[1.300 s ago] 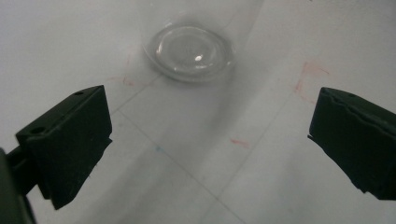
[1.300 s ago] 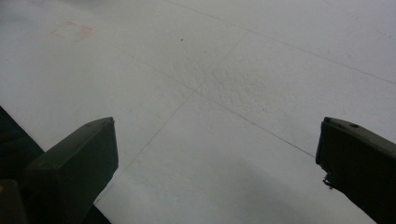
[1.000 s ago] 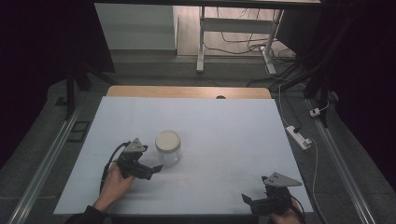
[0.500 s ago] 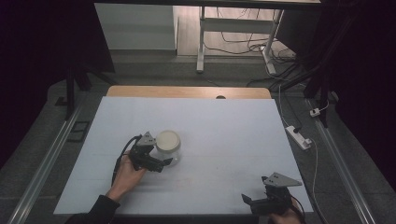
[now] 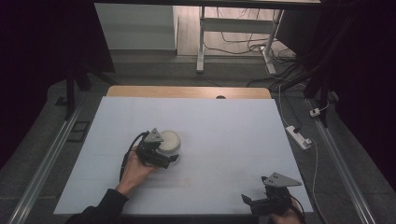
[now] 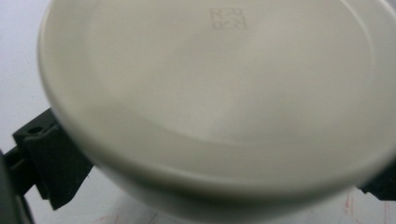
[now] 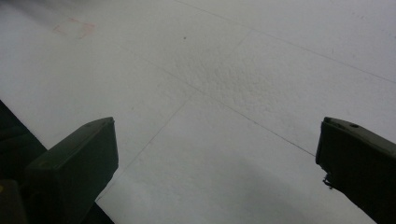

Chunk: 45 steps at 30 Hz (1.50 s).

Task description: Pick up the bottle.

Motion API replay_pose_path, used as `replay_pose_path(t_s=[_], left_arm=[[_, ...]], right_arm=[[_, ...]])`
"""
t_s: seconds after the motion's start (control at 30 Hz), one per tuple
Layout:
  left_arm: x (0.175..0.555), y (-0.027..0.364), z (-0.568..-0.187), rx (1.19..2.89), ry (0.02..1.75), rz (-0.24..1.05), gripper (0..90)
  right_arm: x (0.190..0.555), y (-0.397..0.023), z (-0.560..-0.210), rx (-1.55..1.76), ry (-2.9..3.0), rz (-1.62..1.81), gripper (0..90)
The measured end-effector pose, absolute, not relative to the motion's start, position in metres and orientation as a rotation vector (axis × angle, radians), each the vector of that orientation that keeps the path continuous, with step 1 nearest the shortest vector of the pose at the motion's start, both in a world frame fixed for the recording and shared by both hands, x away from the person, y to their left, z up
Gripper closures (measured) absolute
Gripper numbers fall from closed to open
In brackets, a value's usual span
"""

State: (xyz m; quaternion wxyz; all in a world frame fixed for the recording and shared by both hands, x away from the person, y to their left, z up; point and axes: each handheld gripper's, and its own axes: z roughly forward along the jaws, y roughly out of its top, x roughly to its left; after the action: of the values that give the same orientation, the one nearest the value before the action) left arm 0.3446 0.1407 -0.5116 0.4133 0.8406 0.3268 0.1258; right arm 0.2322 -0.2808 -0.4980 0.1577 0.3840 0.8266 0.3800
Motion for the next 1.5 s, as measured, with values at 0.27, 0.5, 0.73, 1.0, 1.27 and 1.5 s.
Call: replay_pose_path(t_s=[0.27, 0.5, 0.73, 1.0, 1.27, 1.5], left_arm=[[0.344, 0.138, -0.509, 2.125, 0.824, 0.356, 5.9], [0.344, 0.139, -0.51, 2.119, 0.824, 0.357, 6.2], [0.343, 0.136, -0.507, 2.138, 0.853, 0.356, 6.5], [0.341, 0.135, -0.506, 2.14, 0.863, 0.37, 6.7], [0.338, 0.138, -0.499, 2.116, 0.851, 0.381, 6.7], [0.332, 0.14, -0.487, 2.09, 0.824, 0.362, 6.7]], right_arm=[[0.232, -0.281, -0.498, 1.093, 2.367, 1.083, 0.0], [0.232, -0.28, -0.498, 1.09, 2.368, 1.082, 0.0], [0.232, -0.28, -0.498, 1.086, 2.369, 1.077, 0.0], [0.231, -0.28, -0.498, 1.079, 2.37, 1.076, 0.0], [0.231, -0.279, -0.498, 1.07, 2.371, 1.074, 0.0], [0.231, -0.279, -0.498, 1.067, 2.371, 1.075, 0.0]])
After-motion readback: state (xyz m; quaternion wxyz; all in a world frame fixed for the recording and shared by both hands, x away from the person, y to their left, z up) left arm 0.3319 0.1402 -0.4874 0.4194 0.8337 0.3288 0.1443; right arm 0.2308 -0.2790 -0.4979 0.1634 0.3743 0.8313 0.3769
